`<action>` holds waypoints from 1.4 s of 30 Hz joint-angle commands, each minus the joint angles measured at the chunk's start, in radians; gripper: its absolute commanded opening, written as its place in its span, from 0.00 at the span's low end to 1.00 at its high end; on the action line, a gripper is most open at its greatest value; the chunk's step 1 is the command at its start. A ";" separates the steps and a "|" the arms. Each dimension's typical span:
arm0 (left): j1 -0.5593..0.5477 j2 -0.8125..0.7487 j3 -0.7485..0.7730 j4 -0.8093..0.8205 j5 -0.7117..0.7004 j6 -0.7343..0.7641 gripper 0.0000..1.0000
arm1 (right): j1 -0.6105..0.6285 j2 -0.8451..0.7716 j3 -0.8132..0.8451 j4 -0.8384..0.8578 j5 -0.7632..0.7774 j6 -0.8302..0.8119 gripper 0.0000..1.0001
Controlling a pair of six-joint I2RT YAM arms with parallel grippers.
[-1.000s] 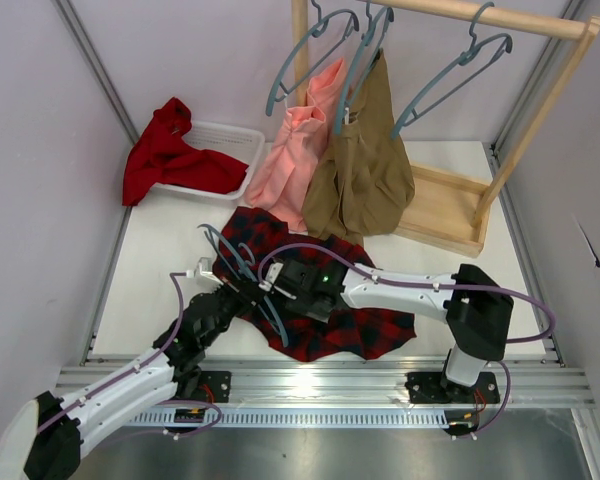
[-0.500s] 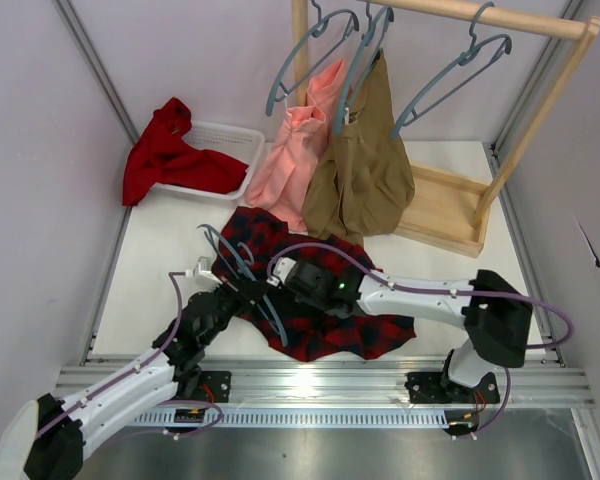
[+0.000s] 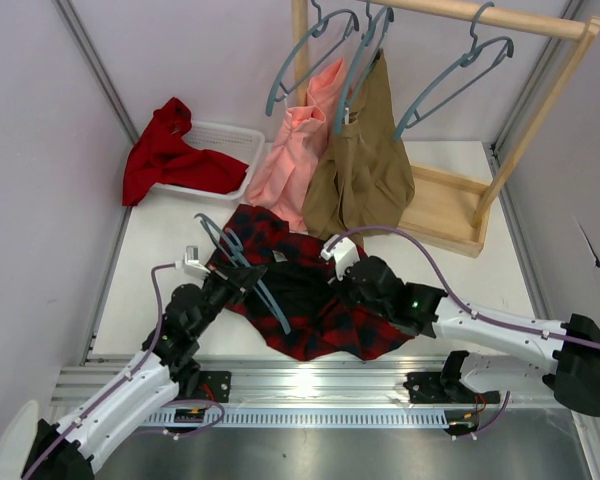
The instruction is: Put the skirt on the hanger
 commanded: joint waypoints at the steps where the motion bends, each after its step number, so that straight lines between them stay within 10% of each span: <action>1: 0.026 0.034 0.085 0.106 0.074 -0.073 0.00 | -0.004 -0.052 -0.060 0.180 -0.064 0.067 0.00; 20: 0.026 0.327 0.141 0.503 0.028 -0.399 0.00 | -0.029 -0.106 -0.281 0.624 -0.127 0.209 0.00; 42: 0.025 0.468 0.104 0.594 -0.077 -0.568 0.00 | -0.032 -0.046 -0.271 0.760 -0.192 0.224 0.00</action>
